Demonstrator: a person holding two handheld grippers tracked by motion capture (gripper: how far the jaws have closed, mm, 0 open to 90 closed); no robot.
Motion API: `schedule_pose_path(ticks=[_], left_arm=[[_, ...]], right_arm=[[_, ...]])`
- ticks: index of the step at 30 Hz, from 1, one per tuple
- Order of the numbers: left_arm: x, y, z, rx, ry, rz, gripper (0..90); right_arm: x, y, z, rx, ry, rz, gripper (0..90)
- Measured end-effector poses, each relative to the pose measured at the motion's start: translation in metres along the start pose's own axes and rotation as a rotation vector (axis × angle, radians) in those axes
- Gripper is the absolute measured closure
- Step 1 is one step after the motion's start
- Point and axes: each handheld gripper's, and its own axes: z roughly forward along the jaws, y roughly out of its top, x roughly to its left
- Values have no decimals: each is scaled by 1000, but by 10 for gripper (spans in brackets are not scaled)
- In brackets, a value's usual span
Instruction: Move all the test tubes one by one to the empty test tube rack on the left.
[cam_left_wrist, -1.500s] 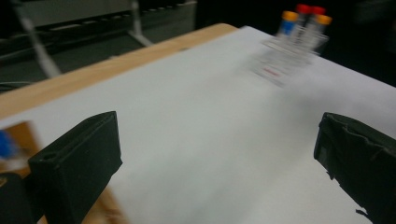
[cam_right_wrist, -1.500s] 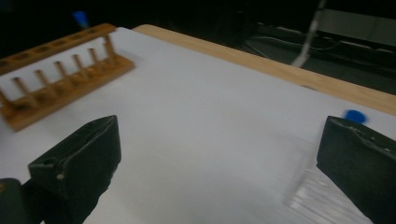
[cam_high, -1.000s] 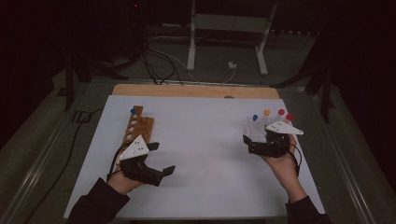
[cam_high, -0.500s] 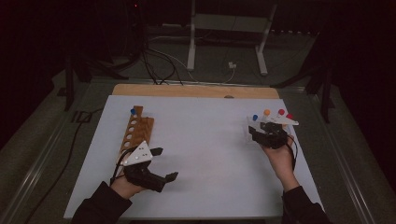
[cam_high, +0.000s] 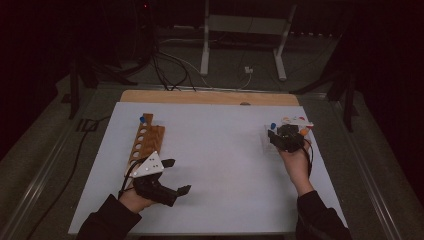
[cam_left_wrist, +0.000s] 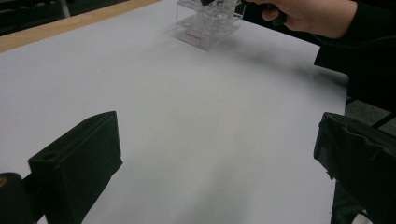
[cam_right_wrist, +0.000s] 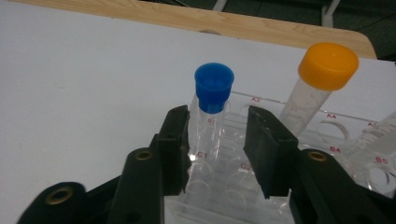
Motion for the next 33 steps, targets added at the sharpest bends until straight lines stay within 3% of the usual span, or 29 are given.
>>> schedule_pose_path(ticks=[13, 18, 33], left_arm=[[3, -1, -1, -2, -5, -13, 16], [3, -1, -1, -3, -8, -15, 16], [3, -1, 0, 10, -21, -18, 16]], right_arm=[[1, 2, 9, 24, 8, -8, 756], [3, 4, 9, 30, 2, -23, 769], [7, 24, -22, -47, -4, -67, 770]])
